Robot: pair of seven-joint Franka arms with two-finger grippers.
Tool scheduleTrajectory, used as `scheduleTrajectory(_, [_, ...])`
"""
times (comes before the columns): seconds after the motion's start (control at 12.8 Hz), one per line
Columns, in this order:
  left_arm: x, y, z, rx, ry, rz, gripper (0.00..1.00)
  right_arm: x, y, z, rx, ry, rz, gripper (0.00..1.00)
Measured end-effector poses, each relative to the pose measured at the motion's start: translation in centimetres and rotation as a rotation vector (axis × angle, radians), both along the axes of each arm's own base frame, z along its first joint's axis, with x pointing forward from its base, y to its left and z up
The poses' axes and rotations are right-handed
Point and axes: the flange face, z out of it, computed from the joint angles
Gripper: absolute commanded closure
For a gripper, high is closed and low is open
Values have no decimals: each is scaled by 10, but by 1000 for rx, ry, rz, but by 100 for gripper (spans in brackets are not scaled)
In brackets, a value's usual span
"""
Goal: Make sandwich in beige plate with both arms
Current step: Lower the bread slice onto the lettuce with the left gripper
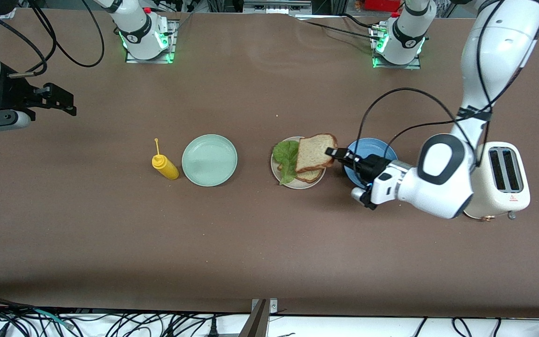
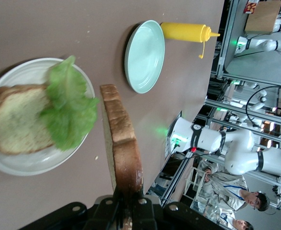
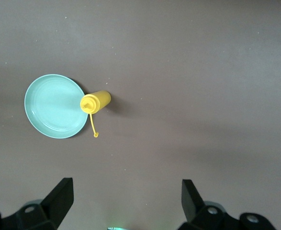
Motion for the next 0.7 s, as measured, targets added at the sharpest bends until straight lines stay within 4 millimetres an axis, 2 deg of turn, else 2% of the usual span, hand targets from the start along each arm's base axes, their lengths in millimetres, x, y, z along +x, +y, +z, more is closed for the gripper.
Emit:
scheduleTrajectory(0.23, [-10, -27, -50, -73, 4, 46, 100, 0, -2, 2, 1, -5, -4, 0])
scheduleTrajectory(0.39, [-22, -30, -88, -122, -17, 62, 100, 0, -7, 2, 0, -4, -13, 0])
scheduleTrajectory(0.55, [-30, -28, -110, -130, -25, 62, 100, 0, -26, 2, -3, 8, -45, 0])
scheduleTrajectory(0.7, [-34, -25, -119, -142, -35, 52, 98, 0, -37, 2, -4, 11, -60, 0])
